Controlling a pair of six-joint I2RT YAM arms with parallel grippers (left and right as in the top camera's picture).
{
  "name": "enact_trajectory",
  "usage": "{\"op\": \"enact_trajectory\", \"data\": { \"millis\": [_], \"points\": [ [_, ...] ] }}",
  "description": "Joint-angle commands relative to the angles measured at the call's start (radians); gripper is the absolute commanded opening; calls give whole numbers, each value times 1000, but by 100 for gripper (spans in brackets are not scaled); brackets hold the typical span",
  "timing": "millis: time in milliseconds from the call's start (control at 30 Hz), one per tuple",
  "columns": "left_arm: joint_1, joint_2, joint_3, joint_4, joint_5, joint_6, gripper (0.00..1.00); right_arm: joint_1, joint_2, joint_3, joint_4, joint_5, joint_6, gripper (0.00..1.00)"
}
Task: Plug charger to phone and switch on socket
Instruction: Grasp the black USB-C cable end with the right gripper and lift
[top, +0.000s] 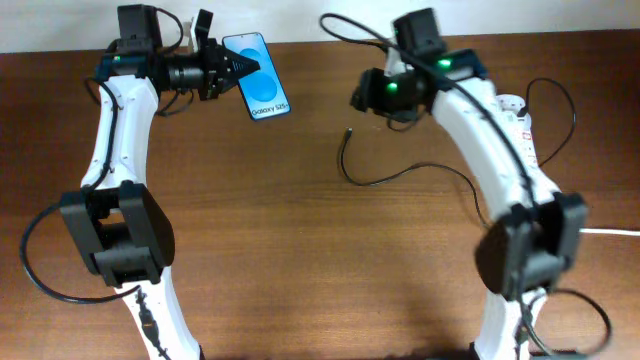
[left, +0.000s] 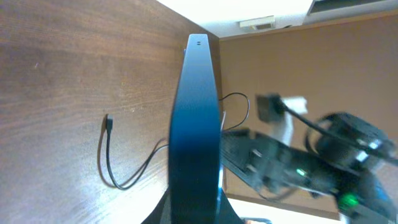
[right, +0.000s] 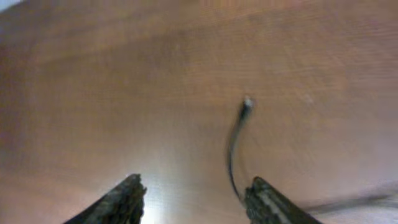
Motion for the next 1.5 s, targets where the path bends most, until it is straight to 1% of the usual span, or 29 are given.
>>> {"op": "enact_trajectory", "data": {
  "millis": [0, 33, 67, 100, 200, 333, 400, 433, 500, 900, 967, 1000, 1033, 1067, 1100, 1133, 1267, 1367, 1467],
  "points": [
    [2, -9, 11, -4, 29, 15, 0, 8, 112, 19, 40, 34, 72, 48],
    [2, -9, 11, -4, 28, 15, 0, 8, 145, 19, 49, 34, 91, 46],
    [2, -9, 11, -4, 28, 15, 0, 8, 180, 19, 53, 34, 93, 39],
    [1, -9, 11, -4, 28, 15, 0, 10, 207, 19, 56, 33, 93, 36],
    [2, -9, 11, -4, 28, 15, 0, 26, 272, 18, 67, 34, 100, 35],
    [1, -9, 11, -4, 28, 15, 0, 42, 312, 14, 90, 38, 119, 35],
    [1, -9, 11, -4, 28, 15, 0, 42, 319, 14, 93, 50, 143, 34],
    [2, -9, 11, -4, 28, 15, 0, 42, 321, 12, 95, 53, 153, 32],
    [1, -9, 11, -5, 28, 15, 0, 48, 322, 6, 108, 53, 153, 30],
    [1, -9, 11, -28, 28, 15, 0, 72, 357, -5, 116, 77, 171, 30],
    [1, -9, 11, -29, 28, 15, 0, 73, 357, -5, 115, 80, 171, 24],
    [1, -9, 11, -30, 28, 15, 0, 73, 357, -5, 115, 80, 171, 20],
    [1, -9, 11, -31, 28, 15, 0, 73, 357, -5, 113, 79, 171, 13],
    [1, -9, 11, -31, 28, 15, 0, 73, 357, -5, 108, 79, 170, 4],
    [1, -9, 11, -31, 28, 15, 0, 73, 357, -5, 104, 79, 166, 4],
    [1, -9, 11, -31, 28, 15, 0, 73, 357, -5, 100, 75, 146, 4],
    [1, -9, 11, -31, 28, 16, 0, 64, 315, -5, 97, -35, -37, 4],
    [1, -9, 11, -31, 28, 16, 0, 49, 232, -4, 68, -146, -190, 4],
    [1, -9, 11, -30, 21, 16, 0, 36, 124, -4, 23, -245, -304, 4]
  ]
}}
